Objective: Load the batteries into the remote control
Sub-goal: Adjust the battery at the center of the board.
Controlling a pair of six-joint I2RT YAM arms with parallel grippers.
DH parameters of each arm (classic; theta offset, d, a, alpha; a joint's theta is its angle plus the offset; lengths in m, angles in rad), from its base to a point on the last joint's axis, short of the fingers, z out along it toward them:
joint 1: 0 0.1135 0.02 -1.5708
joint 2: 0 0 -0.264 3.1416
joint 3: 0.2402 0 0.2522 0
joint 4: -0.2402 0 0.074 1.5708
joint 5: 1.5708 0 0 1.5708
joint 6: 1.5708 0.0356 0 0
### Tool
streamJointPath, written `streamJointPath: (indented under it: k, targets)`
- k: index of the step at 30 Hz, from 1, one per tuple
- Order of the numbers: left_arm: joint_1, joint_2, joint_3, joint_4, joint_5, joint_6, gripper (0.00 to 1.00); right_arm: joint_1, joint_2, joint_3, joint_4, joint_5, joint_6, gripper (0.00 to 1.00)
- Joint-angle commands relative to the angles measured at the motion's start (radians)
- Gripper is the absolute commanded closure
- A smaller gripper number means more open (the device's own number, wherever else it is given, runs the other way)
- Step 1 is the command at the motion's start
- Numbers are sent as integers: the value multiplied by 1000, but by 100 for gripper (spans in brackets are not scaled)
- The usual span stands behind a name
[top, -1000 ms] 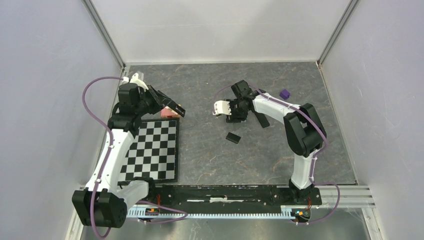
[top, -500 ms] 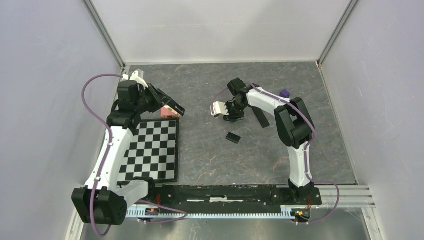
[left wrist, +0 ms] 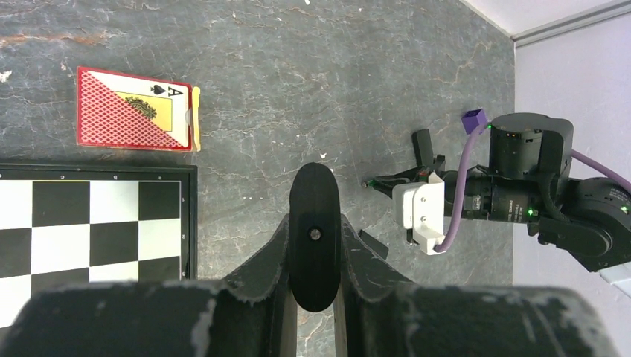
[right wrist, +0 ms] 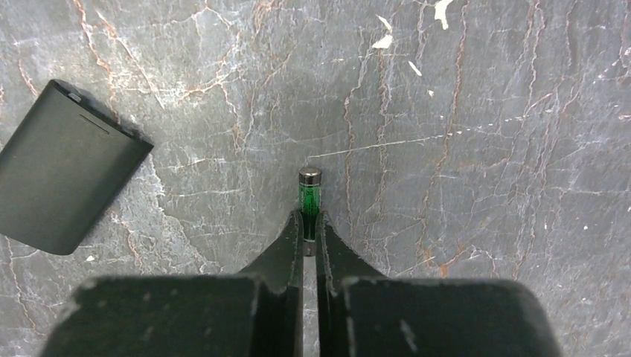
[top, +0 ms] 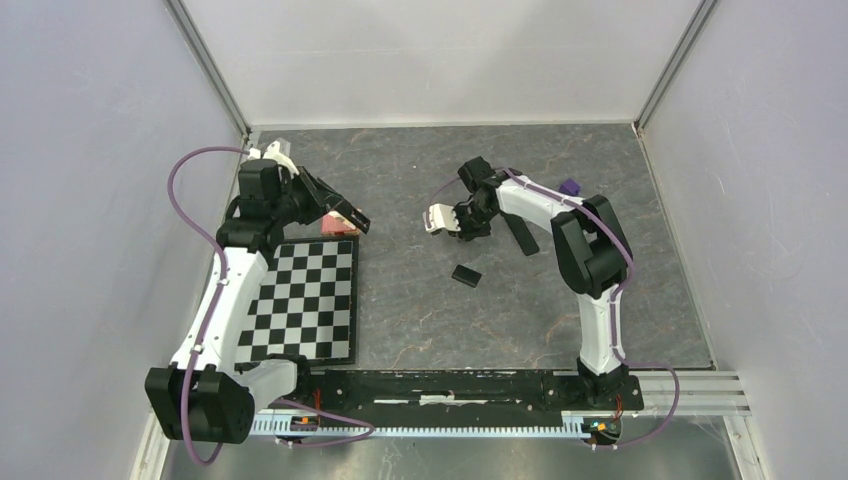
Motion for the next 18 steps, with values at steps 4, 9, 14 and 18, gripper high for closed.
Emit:
streamJointPath:
  k: [4,9,14,18]
  targets:
    - [3,-12,5,89,86,31,98,-5,-59,-82,53,-17,53,100]
    - [-17,-48,-74,252,246,24,98,-5,-143,-134,86,-92,128,100]
    - [-46,-51,-128,315,254,-16,98,-1,-245,-257,183,-44,201,97]
    - [-89,-30,-150,351,230,-32,98,-2,-305,-360,311,46,322,92]
